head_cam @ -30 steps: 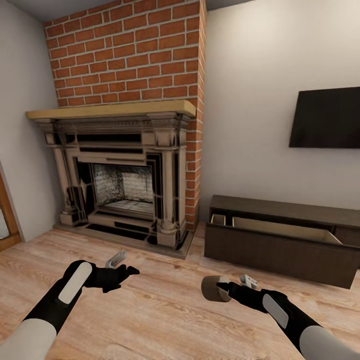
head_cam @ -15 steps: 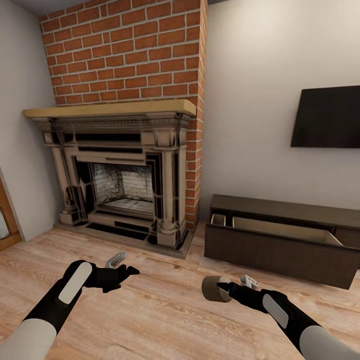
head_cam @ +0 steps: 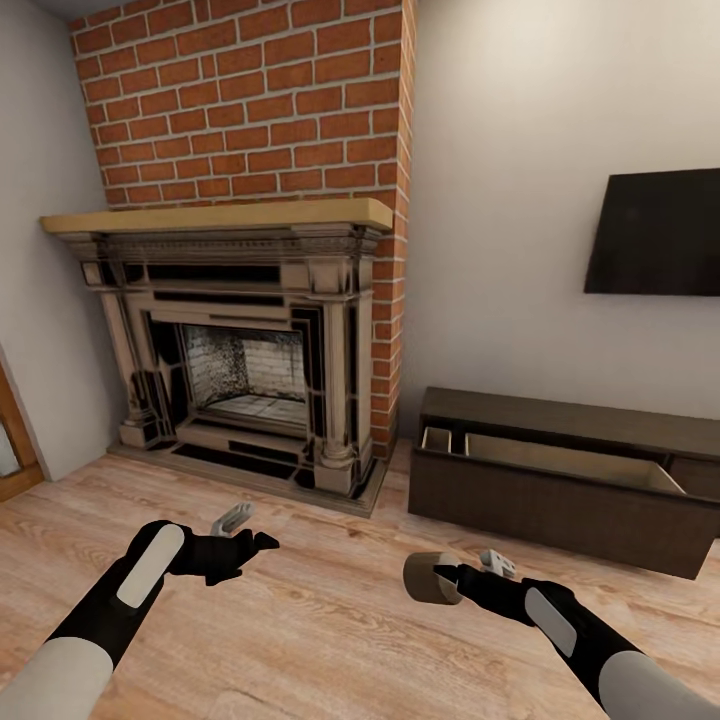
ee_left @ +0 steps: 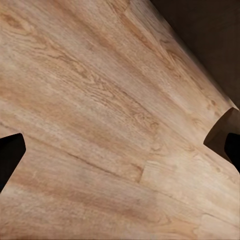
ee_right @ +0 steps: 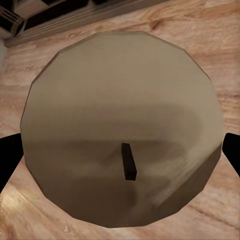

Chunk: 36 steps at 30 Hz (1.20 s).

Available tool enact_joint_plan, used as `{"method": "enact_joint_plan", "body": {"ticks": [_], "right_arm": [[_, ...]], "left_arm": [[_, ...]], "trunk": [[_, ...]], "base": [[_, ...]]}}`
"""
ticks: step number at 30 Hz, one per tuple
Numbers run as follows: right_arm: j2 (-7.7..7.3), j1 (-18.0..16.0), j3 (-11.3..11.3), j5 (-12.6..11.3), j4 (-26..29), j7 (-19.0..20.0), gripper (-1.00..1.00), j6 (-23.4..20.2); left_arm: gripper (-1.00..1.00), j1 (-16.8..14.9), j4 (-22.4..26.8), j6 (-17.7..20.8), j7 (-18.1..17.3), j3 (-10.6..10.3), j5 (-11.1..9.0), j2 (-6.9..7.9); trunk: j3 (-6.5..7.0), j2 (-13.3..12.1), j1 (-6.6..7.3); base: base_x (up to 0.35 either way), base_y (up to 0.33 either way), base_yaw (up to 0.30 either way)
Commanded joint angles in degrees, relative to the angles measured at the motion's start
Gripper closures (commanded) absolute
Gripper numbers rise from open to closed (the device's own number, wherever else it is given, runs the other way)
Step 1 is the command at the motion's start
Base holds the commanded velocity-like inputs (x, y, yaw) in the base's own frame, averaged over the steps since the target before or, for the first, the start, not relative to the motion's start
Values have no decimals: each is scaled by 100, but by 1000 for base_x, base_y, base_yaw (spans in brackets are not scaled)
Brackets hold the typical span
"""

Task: Place each of the two pumpkins and all three candles from the living room inside a cabinet in the living room (use any cabinet), then make sure every cabinet is closed, and position the cauldron so it is next to a table in the living room.

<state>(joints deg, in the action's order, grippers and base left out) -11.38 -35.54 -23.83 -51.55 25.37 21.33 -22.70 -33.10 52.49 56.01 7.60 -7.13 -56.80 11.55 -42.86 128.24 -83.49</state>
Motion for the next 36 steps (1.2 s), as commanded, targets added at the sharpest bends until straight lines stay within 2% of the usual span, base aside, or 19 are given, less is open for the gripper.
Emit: {"method": "enact_joint_plan", "body": {"ticks": [1, 8, 16, 22, 31, 36], "right_arm": [[-5, -4, -25, -31, 3, 3, 100, -18], [-6, 2, -29, -31, 10, 31, 100, 15], [-6, 2, -32, -32, 20, 77, 100, 71], [-6, 1, 140, -28, 21, 120, 100, 60], [-5, 2, 187, -30, 17, 131, 100, 38], [-5, 3, 188, -31, 18, 129, 100, 38]], "left_arm": [[-100, -3, 7, 6, 57, -16, -60, 6], [-100, -3, 7, 6, 57, -16, -60, 6], [-100, -3, 7, 7, 57, -16, -60, 6], [-100, -3, 7, 9, 57, -16, -63, 6], [-100, -3, 14, 10, 42, -15, -62, 6], [-100, -3, 15, 6, 60, -16, -52, 6]], "trunk": [[2, -38, 24], [64, -319, 177], [195, -640, 353], [302, -881, 485], [302, -881, 485], [302, -881, 485]], "base": [[0, 0, 0], [0, 0, 0], [0, 0, 0], [0, 0, -187], [0, -4, -286], [0, -205, -290]]}}
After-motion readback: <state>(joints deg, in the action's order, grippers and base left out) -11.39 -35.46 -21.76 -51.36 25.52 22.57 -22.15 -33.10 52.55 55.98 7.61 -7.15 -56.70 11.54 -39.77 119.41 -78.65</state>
